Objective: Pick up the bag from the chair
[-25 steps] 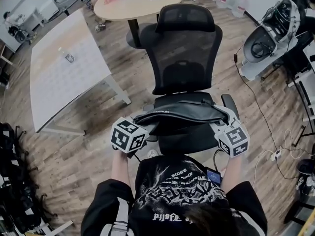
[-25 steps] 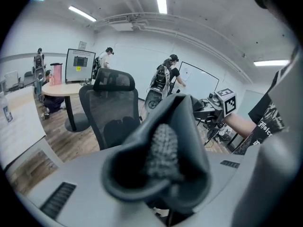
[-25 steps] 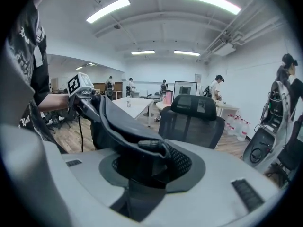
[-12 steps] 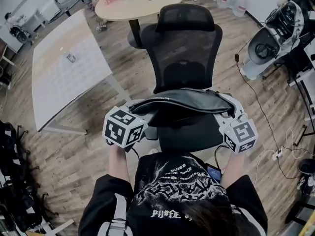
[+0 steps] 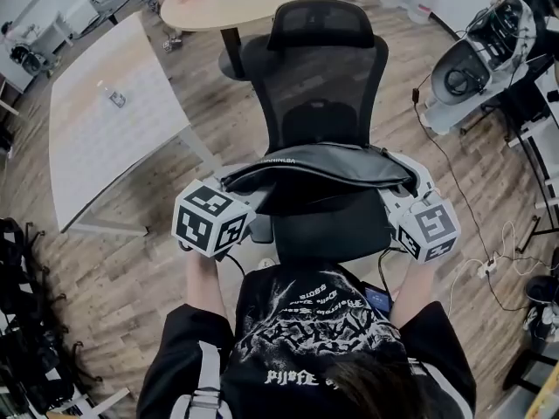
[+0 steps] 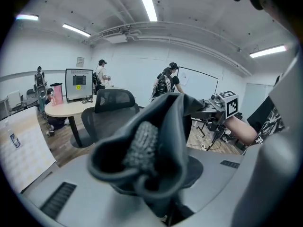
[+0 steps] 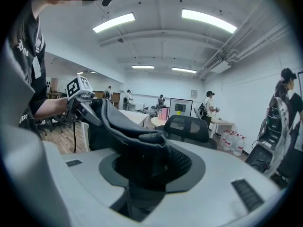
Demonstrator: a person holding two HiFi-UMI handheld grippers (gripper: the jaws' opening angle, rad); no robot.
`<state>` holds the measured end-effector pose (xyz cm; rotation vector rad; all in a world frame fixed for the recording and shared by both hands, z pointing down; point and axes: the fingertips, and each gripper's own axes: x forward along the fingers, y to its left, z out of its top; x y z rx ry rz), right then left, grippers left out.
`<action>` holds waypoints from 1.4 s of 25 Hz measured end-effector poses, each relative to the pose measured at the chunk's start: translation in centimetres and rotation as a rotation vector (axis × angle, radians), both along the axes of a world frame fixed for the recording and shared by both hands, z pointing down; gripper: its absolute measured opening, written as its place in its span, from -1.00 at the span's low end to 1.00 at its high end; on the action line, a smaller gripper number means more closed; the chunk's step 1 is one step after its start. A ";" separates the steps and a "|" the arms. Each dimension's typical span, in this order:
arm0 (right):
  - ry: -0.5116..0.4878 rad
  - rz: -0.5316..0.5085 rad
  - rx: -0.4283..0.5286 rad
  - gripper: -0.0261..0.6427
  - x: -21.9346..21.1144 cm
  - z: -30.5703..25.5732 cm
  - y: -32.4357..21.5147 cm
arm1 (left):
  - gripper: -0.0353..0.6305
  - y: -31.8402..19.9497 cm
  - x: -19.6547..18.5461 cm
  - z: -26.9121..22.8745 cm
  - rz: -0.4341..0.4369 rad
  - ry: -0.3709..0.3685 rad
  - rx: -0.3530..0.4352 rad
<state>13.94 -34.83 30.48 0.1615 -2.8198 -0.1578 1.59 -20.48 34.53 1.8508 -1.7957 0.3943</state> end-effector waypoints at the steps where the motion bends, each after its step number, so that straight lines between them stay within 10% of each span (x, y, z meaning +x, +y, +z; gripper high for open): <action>1: -0.002 -0.001 0.000 -0.44 0.0 -0.1 -0.1 | -0.60 -0.1 0.0 -0.1 0.001 -0.005 0.003; 35: 0.012 0.104 0.067 -0.44 2.4 1.5 0.5 | -0.62 -0.7 1.4 1.7 0.112 0.016 0.030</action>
